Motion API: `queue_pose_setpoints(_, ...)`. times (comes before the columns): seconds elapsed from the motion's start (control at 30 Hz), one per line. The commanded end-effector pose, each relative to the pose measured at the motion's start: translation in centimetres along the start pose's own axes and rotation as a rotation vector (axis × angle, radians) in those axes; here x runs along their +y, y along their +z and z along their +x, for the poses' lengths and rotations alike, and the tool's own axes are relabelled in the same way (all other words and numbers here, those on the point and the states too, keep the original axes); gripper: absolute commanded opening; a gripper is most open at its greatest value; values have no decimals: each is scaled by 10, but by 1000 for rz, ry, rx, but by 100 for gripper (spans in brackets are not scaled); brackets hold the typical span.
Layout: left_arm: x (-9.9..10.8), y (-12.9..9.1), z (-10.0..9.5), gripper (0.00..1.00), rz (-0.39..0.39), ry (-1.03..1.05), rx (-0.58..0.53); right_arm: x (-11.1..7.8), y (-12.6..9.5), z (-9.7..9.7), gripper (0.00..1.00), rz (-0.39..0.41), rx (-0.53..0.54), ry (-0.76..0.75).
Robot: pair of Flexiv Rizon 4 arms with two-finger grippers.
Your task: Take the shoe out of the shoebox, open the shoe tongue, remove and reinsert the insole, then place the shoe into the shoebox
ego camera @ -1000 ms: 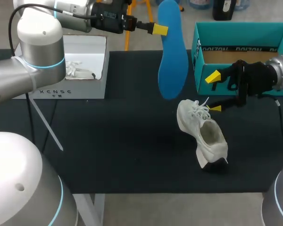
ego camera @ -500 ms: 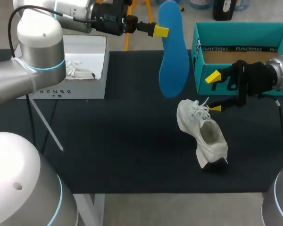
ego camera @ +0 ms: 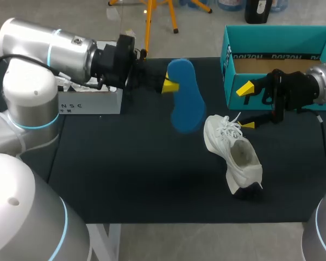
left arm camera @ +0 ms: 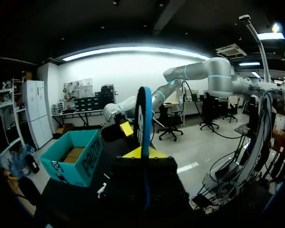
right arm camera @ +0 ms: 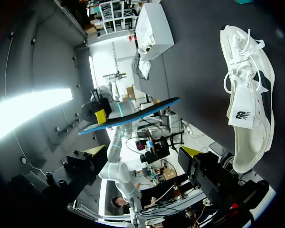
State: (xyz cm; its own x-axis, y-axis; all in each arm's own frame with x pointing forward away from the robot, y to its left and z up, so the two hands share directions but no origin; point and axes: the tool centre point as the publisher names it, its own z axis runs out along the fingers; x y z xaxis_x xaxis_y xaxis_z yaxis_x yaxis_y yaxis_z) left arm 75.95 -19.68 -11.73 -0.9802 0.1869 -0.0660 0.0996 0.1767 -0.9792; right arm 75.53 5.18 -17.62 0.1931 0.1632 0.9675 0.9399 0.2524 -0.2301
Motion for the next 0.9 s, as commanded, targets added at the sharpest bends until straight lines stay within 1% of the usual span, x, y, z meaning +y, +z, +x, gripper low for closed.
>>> queue_pose_setpoints(0.03, 0, 21, 12, 0, -124, 185, -14, 0, 1, 0, 100, -1, -3, 1)
queue_pose_setpoints(0.07, 1, 25, 13, 0, -136, 185, -7, 0, 1, 0, 100, -1, -3, 1)
queue_pose_setpoints(0.1, 2, 29, 15, 0, -181, 216, -24, 0, 1, 0, 100, -1, -3, 1)
queue_pose_setpoints(0.13, 4, 31, 17, 0, -195, 227, -23, 0, 1, 0, 100, -1, -3, 1)
queue_pose_setpoints(0.2, 6, 32, 15, 0, -226, 240, -34, 0, 1, 0, 100, -1, -3, 1)
queue_pose_setpoints(0.4, 11, 41, 17, 0, -281, 315, -39, 0, 1, 0, 100, -1, -3, 1)
queue_pose_setpoints(0.5, 12, 51, 14, 0, -290, 358, -37, 0, 1, 0, 100, -1, -3, 1)
queue_pose_setpoints(0.67, 11, 68, 10, 0, -255, 400, -24, 0, 1, 0, 100, -1, -3, 1)
queue_pose_setpoints(0.9, 3, 99, 10, 0, -245, 492, -28, 0, 1, 0, 100, -1, -3, 1)
